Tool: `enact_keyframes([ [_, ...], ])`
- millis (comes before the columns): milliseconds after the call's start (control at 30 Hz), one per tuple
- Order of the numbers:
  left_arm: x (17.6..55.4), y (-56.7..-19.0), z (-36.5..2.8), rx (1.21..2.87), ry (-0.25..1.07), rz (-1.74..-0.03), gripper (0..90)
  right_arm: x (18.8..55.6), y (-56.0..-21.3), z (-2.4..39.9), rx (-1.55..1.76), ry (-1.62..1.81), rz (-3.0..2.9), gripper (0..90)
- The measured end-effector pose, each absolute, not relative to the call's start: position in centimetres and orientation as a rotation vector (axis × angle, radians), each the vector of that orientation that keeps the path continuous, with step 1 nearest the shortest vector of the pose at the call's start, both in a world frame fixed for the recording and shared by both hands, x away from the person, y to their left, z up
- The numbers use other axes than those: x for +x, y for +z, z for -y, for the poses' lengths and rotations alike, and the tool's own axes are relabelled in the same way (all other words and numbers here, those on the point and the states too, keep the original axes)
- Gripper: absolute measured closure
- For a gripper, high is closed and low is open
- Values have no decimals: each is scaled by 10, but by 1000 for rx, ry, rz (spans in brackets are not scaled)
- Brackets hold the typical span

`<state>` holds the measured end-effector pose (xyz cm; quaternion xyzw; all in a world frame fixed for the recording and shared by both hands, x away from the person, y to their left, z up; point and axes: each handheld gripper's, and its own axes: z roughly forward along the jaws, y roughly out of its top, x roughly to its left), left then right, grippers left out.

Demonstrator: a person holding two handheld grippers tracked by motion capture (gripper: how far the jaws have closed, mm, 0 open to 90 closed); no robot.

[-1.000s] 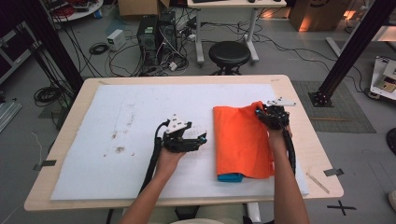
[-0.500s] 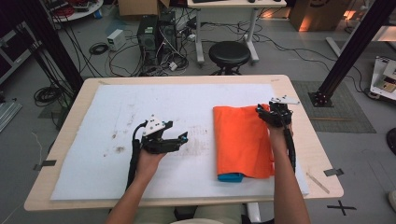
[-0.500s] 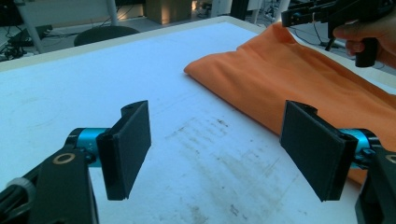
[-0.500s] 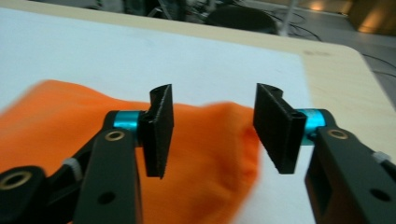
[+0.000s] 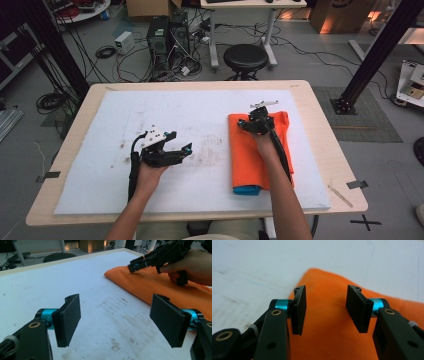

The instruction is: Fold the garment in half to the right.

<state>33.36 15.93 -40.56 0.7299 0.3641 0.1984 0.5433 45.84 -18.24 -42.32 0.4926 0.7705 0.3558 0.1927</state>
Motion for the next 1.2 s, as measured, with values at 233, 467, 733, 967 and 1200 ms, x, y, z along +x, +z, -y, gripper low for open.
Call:
enact_keyframes([
  [233, 334, -409, -168, 1739, 476, -882, 250, 463, -436, 177, 1398, 946, -2265, 752],
  [467, 334, -410, -174, 1732, 477, -898, 254, 463, -436, 174, 1360, 978, -2290, 900],
  [733, 333, -409, -180, 1715, 482, -909, 256, 460, -421, 156, 1262, 1130, -2258, 900],
  [967, 334, -409, -182, 1712, 478, -911, 256, 457, -418, 160, 1294, 1130, -2185, 580],
  [1200, 334, -408, -183, 1708, 481, -910, 256, 444, -408, 219, 1363, 1071, -1984, 585],
])
